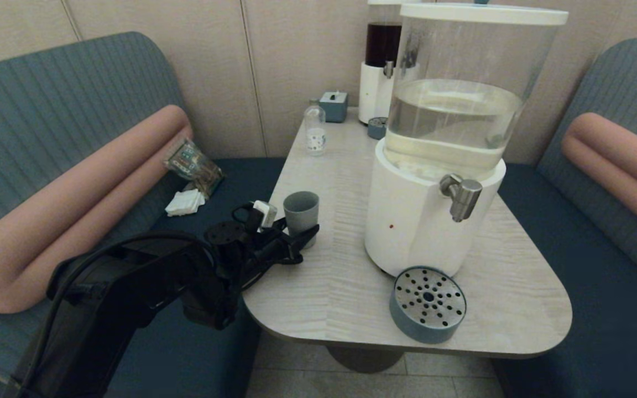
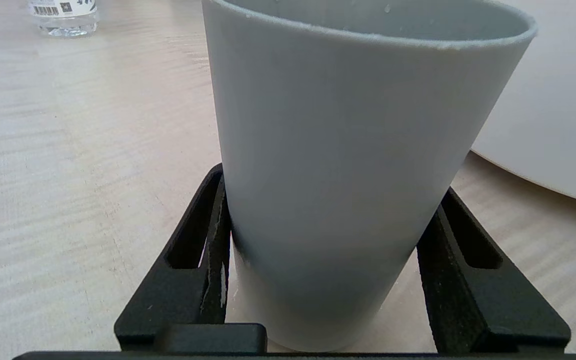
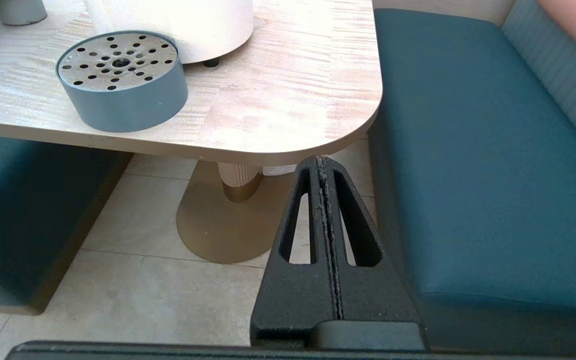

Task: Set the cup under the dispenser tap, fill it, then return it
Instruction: Place the cup next to the water dispenser

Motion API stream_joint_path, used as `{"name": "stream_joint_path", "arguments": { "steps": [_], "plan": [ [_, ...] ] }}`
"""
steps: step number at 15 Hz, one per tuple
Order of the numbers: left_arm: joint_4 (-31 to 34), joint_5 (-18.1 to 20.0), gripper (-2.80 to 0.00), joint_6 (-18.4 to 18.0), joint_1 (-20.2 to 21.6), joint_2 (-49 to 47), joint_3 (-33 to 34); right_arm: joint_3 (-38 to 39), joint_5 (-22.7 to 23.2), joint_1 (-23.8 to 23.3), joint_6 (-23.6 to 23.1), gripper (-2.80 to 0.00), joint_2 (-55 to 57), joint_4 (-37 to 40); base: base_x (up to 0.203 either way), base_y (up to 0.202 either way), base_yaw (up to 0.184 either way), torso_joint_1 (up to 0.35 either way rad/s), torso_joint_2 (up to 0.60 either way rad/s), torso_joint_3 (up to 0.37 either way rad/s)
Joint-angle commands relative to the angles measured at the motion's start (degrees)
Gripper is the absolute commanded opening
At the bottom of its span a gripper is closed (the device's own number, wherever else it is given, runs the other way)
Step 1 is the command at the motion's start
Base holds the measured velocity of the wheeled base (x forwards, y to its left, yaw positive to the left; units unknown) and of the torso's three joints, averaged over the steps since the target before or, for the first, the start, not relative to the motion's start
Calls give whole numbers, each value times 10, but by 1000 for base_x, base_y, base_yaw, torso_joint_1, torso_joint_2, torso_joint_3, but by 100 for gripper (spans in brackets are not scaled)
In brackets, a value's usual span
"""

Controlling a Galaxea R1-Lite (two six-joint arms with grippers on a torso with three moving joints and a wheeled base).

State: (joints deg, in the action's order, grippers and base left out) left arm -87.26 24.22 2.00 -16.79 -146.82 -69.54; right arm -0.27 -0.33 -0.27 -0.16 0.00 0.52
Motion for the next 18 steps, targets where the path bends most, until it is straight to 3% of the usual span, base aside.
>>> {"name": "stream_joint_path", "arguments": {
  "steps": [1, 2, 3, 12, 18],
  "plan": [
    [-4, 2, -280, 0, 0, -1, 0, 0, 0, 0, 0, -280, 1, -1, 0, 0, 0, 0, 0, 0],
    [-4, 1, -280, 0, 0, -1, 0, 0, 0, 0, 0, -280, 1, 0, 0, 0, 0, 0, 0, 0],
    [-4, 1, 0, 1, 0, -1, 0, 0, 0, 0, 0, -280, 1, 0, 0, 0, 0, 0, 0, 0],
    [-4, 1, 0, 0, -1, 5, 7, 0, 0, 0, 0, -280, 1, 0, 0, 0, 0, 0, 0, 0],
    [-4, 1, 0, -1, 0, 43, 68, 0, 0, 0, 0, -280, 1, 0, 0, 0, 0, 0, 0, 0]
  ]
}}
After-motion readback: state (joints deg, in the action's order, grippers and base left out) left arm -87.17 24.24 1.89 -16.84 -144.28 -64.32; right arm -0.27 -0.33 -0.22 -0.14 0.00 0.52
